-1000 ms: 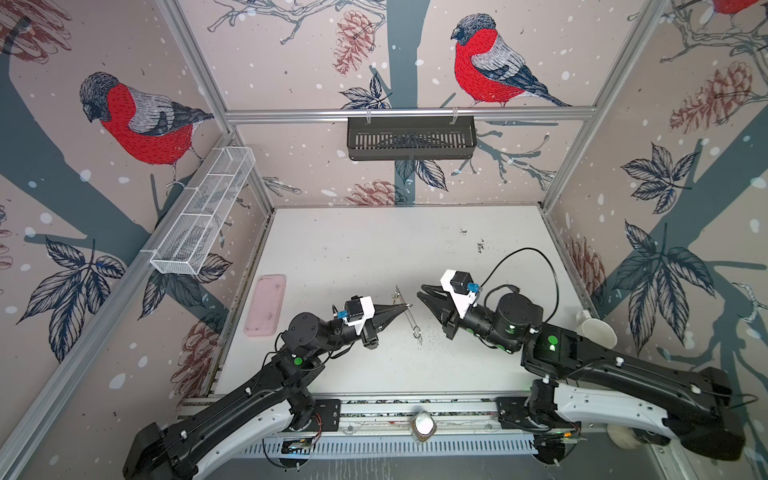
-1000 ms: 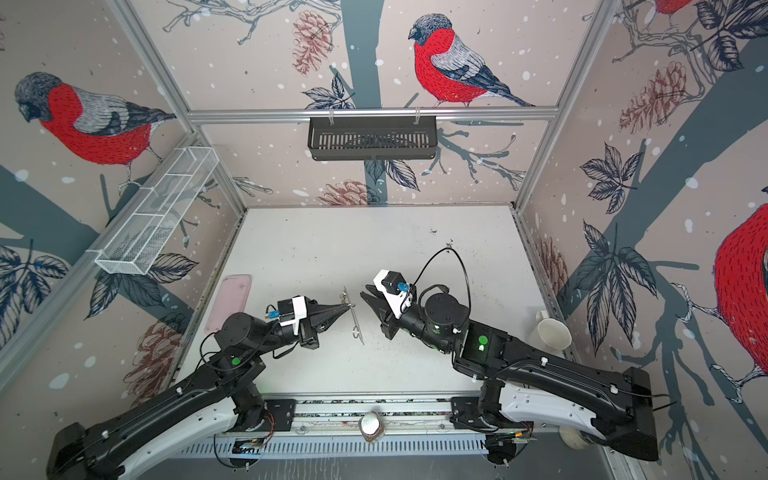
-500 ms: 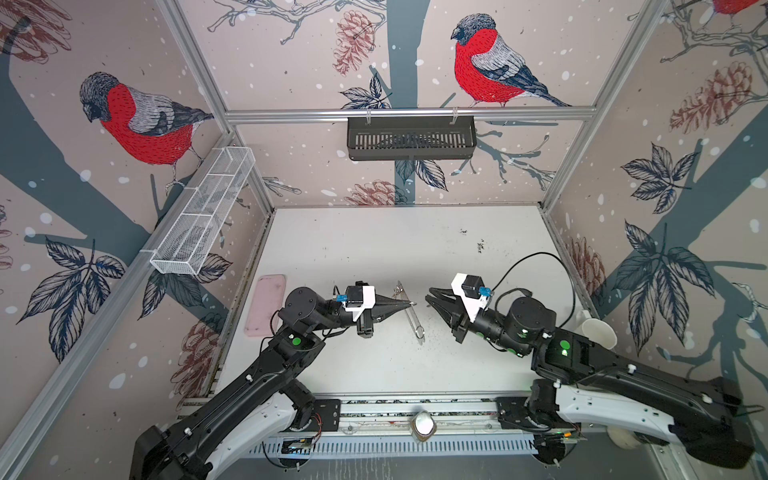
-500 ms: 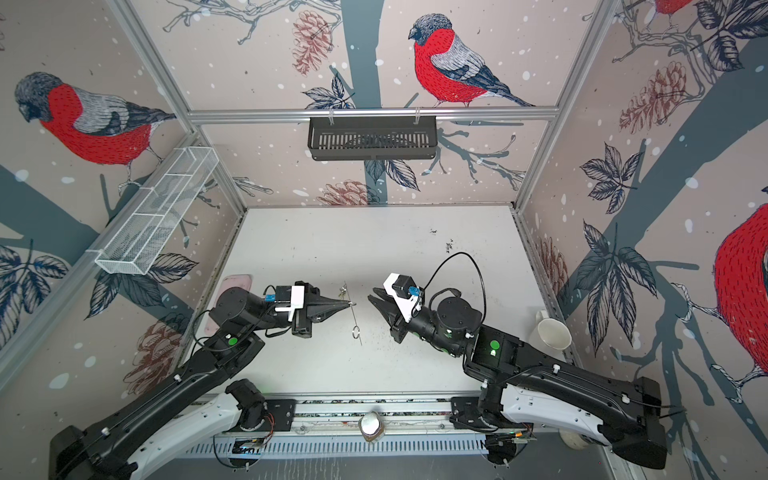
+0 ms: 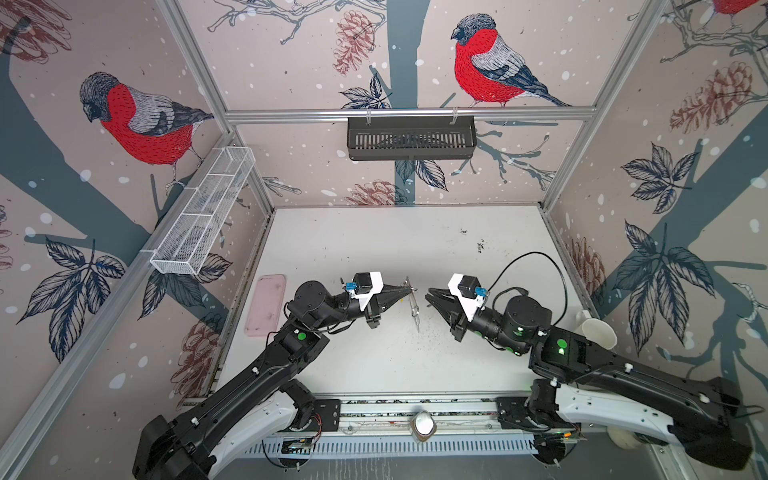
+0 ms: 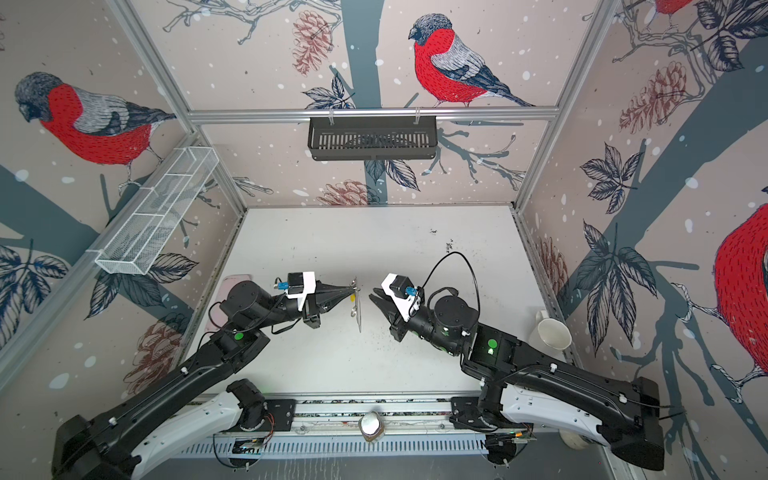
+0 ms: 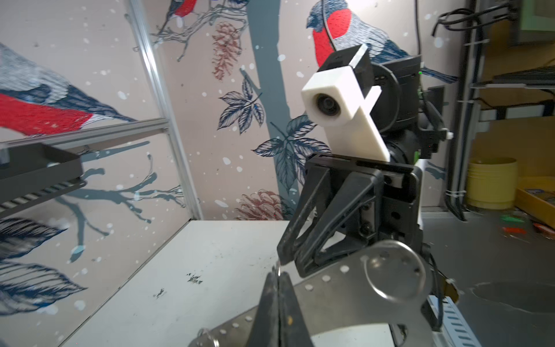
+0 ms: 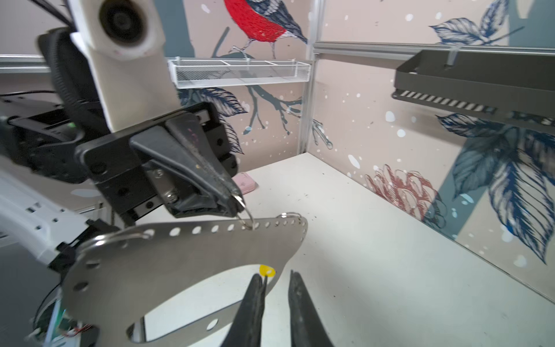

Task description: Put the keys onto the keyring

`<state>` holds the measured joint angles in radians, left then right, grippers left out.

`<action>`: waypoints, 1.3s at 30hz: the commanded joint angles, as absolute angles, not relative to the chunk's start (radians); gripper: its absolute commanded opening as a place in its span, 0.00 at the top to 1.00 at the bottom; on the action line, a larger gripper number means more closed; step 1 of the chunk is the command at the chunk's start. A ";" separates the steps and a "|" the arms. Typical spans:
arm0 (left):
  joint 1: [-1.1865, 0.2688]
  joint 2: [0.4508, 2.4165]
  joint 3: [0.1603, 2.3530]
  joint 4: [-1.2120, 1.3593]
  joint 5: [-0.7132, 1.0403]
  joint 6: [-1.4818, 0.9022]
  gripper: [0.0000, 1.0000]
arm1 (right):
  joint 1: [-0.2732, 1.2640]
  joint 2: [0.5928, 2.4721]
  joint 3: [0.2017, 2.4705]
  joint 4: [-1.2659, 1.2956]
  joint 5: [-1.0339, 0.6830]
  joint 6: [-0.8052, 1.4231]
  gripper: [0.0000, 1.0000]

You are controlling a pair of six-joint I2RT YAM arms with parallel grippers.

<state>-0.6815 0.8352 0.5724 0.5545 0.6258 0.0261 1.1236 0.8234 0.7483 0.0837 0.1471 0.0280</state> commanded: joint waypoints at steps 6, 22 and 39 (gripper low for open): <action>-0.855 0.831 0.520 0.633 0.122 0.103 1.00 | 1.052 0.831 0.756 0.108 0.213 0.082 0.81; -1.129 0.980 0.364 0.996 -0.541 0.260 1.00 | 0.982 0.890 0.755 0.080 0.169 0.130 0.81; -1.205 1.129 0.288 1.232 -0.565 0.400 1.00 | 0.948 0.959 0.718 0.071 0.101 0.173 0.81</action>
